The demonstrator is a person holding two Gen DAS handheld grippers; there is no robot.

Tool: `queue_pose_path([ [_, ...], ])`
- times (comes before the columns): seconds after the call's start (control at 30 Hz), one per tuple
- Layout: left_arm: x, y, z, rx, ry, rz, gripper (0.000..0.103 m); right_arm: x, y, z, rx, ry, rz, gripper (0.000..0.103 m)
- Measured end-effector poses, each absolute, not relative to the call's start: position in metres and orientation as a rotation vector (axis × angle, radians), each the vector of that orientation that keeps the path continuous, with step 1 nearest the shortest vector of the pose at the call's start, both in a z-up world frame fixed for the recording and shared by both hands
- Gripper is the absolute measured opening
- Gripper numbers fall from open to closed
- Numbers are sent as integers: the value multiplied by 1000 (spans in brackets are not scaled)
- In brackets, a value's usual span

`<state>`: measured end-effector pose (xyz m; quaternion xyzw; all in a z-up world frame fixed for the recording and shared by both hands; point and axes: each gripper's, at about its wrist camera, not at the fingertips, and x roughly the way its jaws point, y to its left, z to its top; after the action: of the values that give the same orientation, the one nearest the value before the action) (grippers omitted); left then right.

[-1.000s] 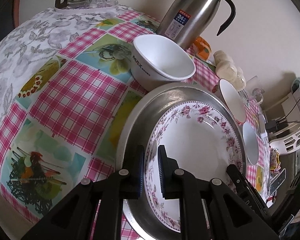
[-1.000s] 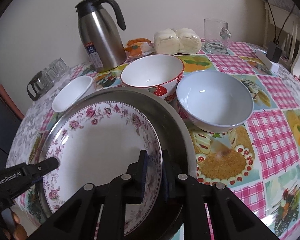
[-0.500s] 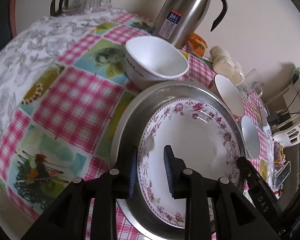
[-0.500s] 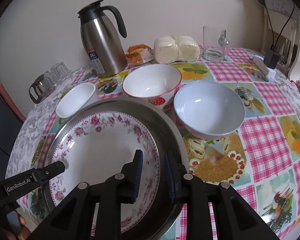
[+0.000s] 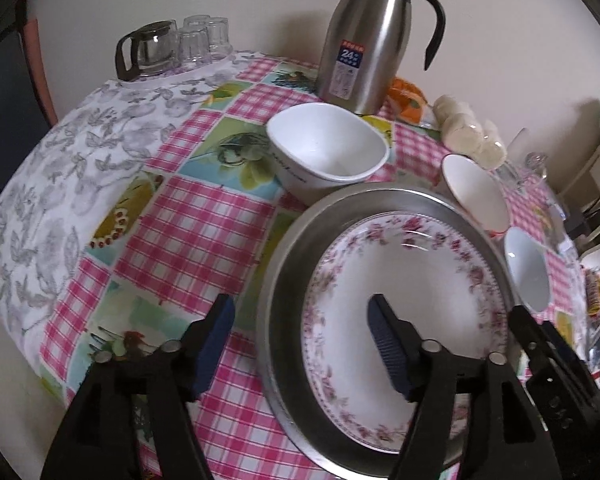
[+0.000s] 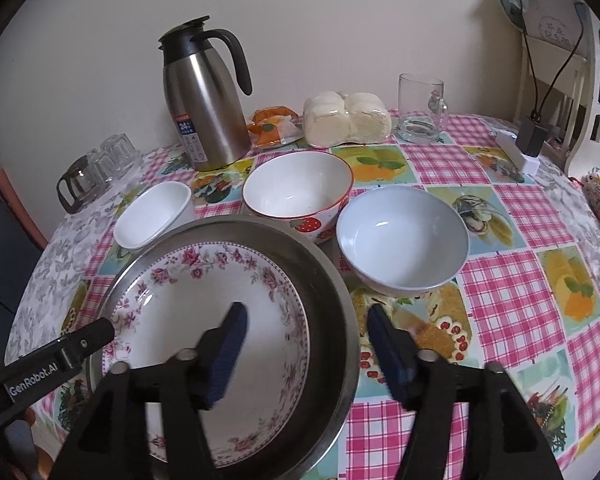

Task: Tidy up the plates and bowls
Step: 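Open the right gripper to release the plate inside the basin, then move the right gripper to the red-rimmed white bowl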

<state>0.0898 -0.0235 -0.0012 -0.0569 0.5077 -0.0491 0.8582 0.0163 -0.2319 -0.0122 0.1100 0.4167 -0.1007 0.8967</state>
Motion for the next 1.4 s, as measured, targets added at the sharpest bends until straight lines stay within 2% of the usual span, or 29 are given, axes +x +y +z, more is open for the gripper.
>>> queue_pose_path([
  [0.03, 90, -24, -2, -104, 1063, -90, 86, 16, -232, -13, 226, 864, -211, 75],
  [0.07, 90, -24, -2, -91, 1057, -80, 87, 17, -232, -13, 226, 865, -213, 78],
  [0.2, 90, -23, -3, -72, 1041, -56, 90, 17, -233, -15, 227, 873, -211, 87],
  [0.37, 91, -21, -6, -61, 1042, -19, 94, 17, -234, -17, 220, 878, -213, 103],
  [1.0, 93, -21, -12, -57, 1039, 21, 99, 13, -243, -14, 219, 851, -199, 103],
  [1.4, 104, -33, 28, -32, 863, -134, 99, 4, -262, -9, 284, 813, -183, 103],
])
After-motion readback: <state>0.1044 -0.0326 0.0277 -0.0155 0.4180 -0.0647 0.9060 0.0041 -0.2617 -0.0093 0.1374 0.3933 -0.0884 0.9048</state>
